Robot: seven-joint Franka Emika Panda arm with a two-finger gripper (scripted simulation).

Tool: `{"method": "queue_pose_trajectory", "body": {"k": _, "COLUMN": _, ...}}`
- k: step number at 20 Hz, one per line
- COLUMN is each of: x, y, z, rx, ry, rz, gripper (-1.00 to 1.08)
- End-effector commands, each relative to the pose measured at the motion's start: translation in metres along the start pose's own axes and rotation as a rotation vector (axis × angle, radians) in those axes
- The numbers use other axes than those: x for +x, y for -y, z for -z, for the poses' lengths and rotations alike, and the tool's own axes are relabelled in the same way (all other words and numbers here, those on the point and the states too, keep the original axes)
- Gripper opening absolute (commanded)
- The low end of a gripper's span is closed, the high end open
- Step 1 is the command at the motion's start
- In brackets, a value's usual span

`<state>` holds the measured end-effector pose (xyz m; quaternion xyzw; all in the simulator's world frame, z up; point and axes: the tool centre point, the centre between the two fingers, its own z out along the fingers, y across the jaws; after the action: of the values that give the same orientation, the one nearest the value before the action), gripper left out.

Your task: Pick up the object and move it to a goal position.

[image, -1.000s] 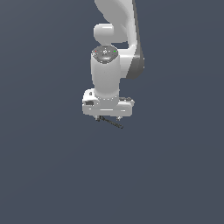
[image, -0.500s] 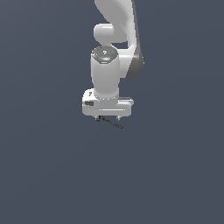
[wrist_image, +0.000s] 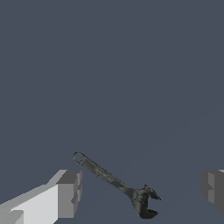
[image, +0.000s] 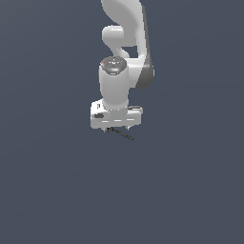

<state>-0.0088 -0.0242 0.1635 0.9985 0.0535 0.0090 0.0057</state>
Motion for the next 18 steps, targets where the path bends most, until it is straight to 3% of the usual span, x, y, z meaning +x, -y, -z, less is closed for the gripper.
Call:
{"method": "queue_pose_trajectory", "body": {"k": 1, "x": -0.005, "y": -0.001, "z": -0.007, "rx": -0.001, "ry": 0.002, "rz": 0.053, "gripper": 1.00}}
{"method": "queue_pose_trajectory", "body": {"k": 18, "x": -0.048, "y": -0.001, "z": -0.066, "rx": 0.001, "ry": 0.013, "rz": 0.516, "gripper": 1.00}}
